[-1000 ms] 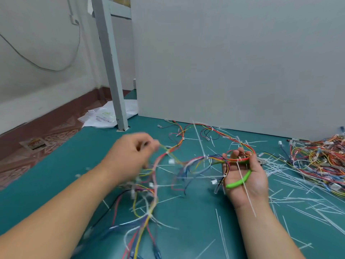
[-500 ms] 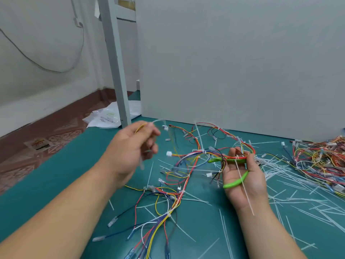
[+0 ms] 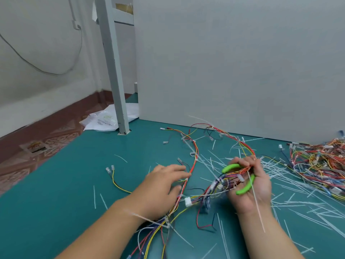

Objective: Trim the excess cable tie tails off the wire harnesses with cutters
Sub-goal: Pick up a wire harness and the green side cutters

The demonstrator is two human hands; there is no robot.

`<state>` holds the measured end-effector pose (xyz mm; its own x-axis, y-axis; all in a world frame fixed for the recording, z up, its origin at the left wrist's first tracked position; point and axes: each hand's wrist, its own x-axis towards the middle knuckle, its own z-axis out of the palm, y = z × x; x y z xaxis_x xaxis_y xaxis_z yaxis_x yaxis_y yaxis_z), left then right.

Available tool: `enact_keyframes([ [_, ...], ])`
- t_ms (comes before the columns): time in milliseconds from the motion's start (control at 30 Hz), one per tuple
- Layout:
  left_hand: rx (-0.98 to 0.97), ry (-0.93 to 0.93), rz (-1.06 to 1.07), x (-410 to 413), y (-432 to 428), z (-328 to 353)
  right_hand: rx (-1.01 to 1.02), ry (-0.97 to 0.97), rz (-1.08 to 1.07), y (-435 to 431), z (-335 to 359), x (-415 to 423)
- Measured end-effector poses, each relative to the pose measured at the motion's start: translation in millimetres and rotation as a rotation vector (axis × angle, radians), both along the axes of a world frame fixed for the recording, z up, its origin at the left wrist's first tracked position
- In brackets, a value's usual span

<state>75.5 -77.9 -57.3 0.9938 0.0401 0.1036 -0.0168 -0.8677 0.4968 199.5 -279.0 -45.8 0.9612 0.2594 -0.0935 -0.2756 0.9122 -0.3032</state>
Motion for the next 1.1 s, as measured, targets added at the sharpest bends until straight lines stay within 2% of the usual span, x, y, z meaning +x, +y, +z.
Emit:
enact_keyframes([
  [100, 0.193, 0.092, -0.093, 8.7, -3.9, -2.6, -0.043, -0.045, 0.036, 2.8, -2.6, -2.1],
  [233, 0.399, 0.103, 0.053, 8.2, 11.2, 5.0, -0.134, -0.073, 0.058, 7.3, -5.0, -1.8],
  [433, 0.305, 0.212, 0.488, 0.6, 71.2, 20.8, -0.196, -0.050, 0.021, 11.7, -6.0, 0.1],
  [567, 0.478, 0.336, 0.621, -5.4, 101.0, 26.8, -0.222, 0.002, -0.017, 4.4, -8.8, 6.8],
  [700, 0.447, 0.446, 0.712, -13.7, 117.3, 35.6, -0.224, 0.043, -0.022, 4.6, -7.6, 6.3],
  [767, 0.499, 0.388, 0.702, -11.4, 107.2, 43.8, -0.207, 0.049, -0.009, 7.8, -6.1, 3.8],
  [800, 0.506, 0.254, 0.689, -7.3, 97.5, 47.4, -0.201, 0.050, -0.004, 9.1, -5.0, 2.8],
  [833, 0.428, 0.060, 0.662, -3.4, 83.0, 52.1, -0.204, 0.050, -0.003, 10.0, -4.0, 1.9],
  [867, 0.245, -0.133, 0.611, -0.1, 64.7, 57.2, -0.212, 0.051, -0.001, 10.8, -3.1, 1.2],
  [900, -0.018, -0.255, 0.532, 4.3, 45.1, 61.0, -0.217, 0.053, 0.003, 11.2, -2.9, 0.9],
  [933, -0.273, -0.285, 0.428, 9.4, 25.7, 62.4, -0.218, 0.054, 0.009, 11.3, -3.5, 0.8],
  [967, -0.443, -0.217, 0.322, 14.2, 6.2, 61.1, -0.222, 0.053, 0.012, 11.3, -4.7, 1.1],
  [1000, -0.500, -0.101, 0.239, 18.1, -11.2, 55.4, -0.229, 0.051, 0.013, 10.8, -6.0, 1.3],
  [1033, -0.469, 0.016, 0.187, 21.7, -25.3, 45.9, -0.234, 0.046, 0.011, 10.5, -6.6, 1.3],
  [1100, -0.316, 0.091, 0.174, 28.2, -39.1, 23.3, -0.220, 0.039, 0.001, 9.5, -6.5, 1.0],
])
